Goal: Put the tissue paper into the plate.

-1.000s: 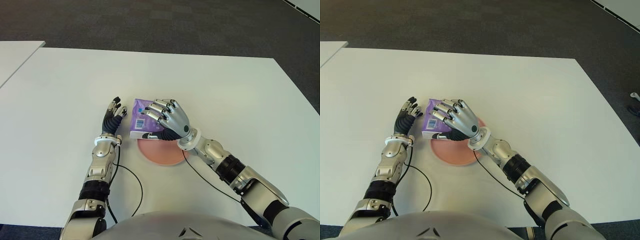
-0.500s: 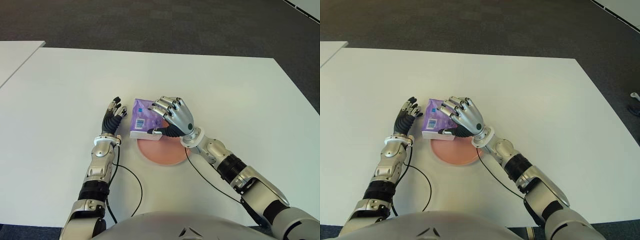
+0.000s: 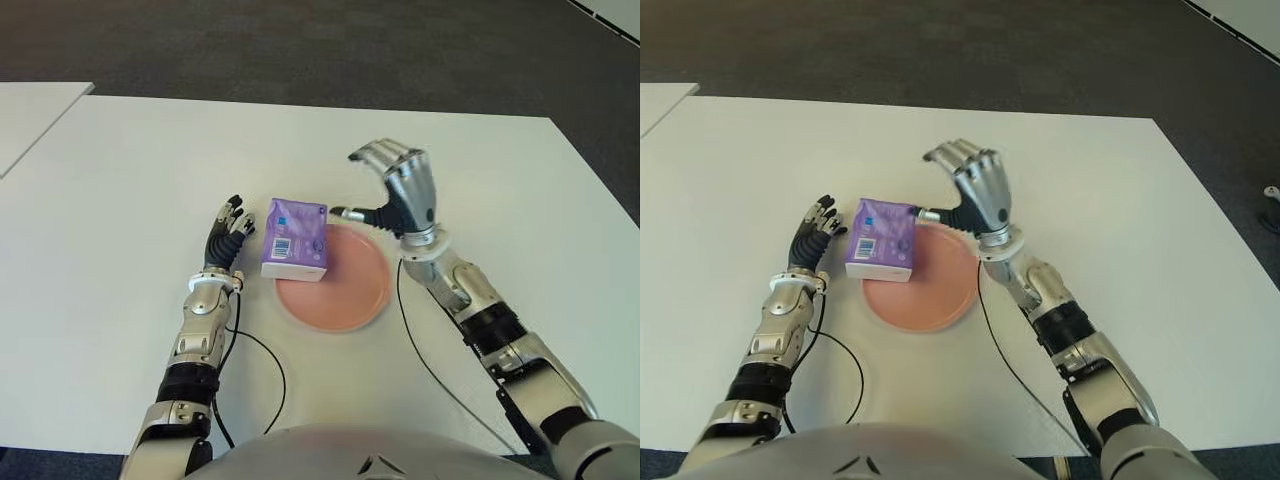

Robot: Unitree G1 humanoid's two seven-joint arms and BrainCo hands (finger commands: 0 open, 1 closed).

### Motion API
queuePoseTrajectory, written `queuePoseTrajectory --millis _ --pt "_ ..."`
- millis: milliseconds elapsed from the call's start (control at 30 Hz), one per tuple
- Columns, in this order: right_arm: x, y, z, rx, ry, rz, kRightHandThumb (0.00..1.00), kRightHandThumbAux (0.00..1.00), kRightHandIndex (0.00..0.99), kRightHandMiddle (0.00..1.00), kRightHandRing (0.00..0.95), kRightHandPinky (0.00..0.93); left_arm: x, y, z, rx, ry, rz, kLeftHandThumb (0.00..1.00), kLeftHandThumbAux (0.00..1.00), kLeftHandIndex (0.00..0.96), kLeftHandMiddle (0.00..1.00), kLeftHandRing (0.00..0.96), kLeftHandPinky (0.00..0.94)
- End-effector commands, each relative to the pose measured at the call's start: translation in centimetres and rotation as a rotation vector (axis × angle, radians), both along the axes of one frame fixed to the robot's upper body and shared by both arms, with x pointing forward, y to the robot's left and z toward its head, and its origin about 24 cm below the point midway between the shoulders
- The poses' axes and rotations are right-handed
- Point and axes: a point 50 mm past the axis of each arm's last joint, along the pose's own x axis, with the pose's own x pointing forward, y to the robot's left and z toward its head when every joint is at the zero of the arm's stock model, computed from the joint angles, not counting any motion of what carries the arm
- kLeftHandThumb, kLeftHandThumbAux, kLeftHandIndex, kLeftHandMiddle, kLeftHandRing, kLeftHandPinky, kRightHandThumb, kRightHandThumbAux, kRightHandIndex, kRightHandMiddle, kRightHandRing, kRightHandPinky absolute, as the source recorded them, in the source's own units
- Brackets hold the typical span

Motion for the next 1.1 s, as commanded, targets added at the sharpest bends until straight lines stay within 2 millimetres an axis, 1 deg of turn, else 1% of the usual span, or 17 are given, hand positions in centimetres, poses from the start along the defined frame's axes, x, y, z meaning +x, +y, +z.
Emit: queuePoseTrajectory --millis 33,100,167,300,467,600,633,700,733,833,900,933,967,1000,1033,1067,1100 --pt "-0.3 -1.0 2.0 0.185 0.026 0.053 0.951 0.66 0.38 0.504 0.532 0.831 -1.5 0.0 -2.4 -0.003 0.139 0.009 0.0 0.51 0.004 0.026 0.003 0.004" --pt "-0.5 -1.3 2.4 0.261 0.046 0.074 0.951 0.66 0.38 0.502 0.53 0.825 -1.5 0.0 -2.4 -0.001 0.141 0.008 0.0 0.506 0.002 0.024 0.002 0.003" --pt "-0.5 -1.5 2.5 0.288 0.056 0.075 0.951 0.661 0.38 0.5 0.527 0.818 -1.5 0.0 -2.4 -0.001 0.142 0.009 0.0 0.504 0.002 0.023 0.001 0.006" --pt "-0.1 -3.6 3.5 0.419 0.063 -0.002 0.95 0.661 0.379 0.498 0.521 0.813 -1.5 0.1 -2.4 0.004 0.146 0.009 0.0 0.499 0.001 0.021 0.0 0.006" --pt "-0.2 -4.0 4.0 0.488 0.09 -0.07 0.95 0.661 0.378 0.499 0.522 0.819 -1.5 0.1 -2.4 0.004 0.146 0.004 0.0 0.497 0.0 0.019 0.0 0.002" --pt "0.0 -4.4 4.0 0.53 0.107 -0.124 0.951 0.66 0.379 0.502 0.525 0.822 -1.5 0.1 -2.4 0.001 0.146 0.002 0.0 0.496 0.0 0.018 0.0 0.0" --pt "0.3 -4.8 3.3 0.558 0.143 -0.146 0.916 0.667 0.386 0.514 0.642 0.831 -1.5 0.1 -2.4 -0.002 0.147 0.003 0.0 0.5 0.0 0.019 0.0 0.003" --pt "0.6 -5.3 2.4 0.59 0.187 -0.173 0.885 0.672 0.393 0.526 0.746 0.838 -1.5 0.1 -2.4 -0.005 0.147 0.004 0.0 0.503 0.0 0.02 0.0 0.002" --pt "0.6 -5.4 2.0 0.611 0.222 -0.179 0.874 0.674 0.395 0.531 0.785 0.841 -1.6 0.1 -2.4 -0.005 0.146 0.005 0.0 0.505 0.0 0.021 0.0 0.002" --pt "0.3 -5.4 1.1 0.671 0.326 -0.18 0.859 0.677 0.397 0.536 0.831 0.835 -1.6 0.1 -2.4 -0.005 0.144 0.006 0.0 0.51 0.001 0.02 0.0 0.001" --pt "0.2 -5.4 0.9 0.691 0.362 -0.177 0.855 0.678 0.396 0.536 0.839 0.835 -1.7 0.1 -2.4 -0.004 0.143 0.006 0.0 0.512 0.003 0.019 0.0 0.0" --pt "0.1 -5.5 0.2 0.721 0.406 -0.165 0.854 0.679 0.396 0.537 0.842 0.836 -1.7 0.1 -2.4 -0.004 0.143 0.005 0.0 0.512 0.003 0.018 0.0 0.0" --pt "0.4 -6.0 -1.4 0.791 0.504 -0.135 0.853 0.679 0.396 0.537 0.841 0.835 -1.7 0.1 -2.4 -0.001 0.143 0.005 0.0 0.512 0.004 0.018 0.0 0.0" --pt "0.6 -6.3 -2.5 0.846 0.57 -0.11 0.851 0.678 0.398 0.543 0.796 0.77 -1.7 0.1 -2.3 0.001 0.143 0.004 0.0 0.511 0.004 0.017 0.0 0.0" --pt "0.7 -6.5 -3.5 0.908 0.636 -0.078 0.85 0.678 0.4 0.546 0.766 0.727 -1.8 0.1 -2.3 0.003 0.141 0.004 0.0 0.51 0.004 0.016 0.0 0.0" --pt "0.8 -6.6 -4.0 0.944 0.671 -0.057 0.848 0.678 0.402 0.534 0.729 0.68 -1.8 0.1 -2.3 0.004 0.14 0.003 0.0 0.51 0.004 0.016 0.0 0.0" --pt "0.8 -6.6 -4.4 0.971 0.704 -0.033 0.845 0.679 0.405 0.518 0.674 0.611 -1.8 0.1 -2.3 0.004 0.139 0.003 0.0 0.509 0.003 0.015 0.0 0.0"
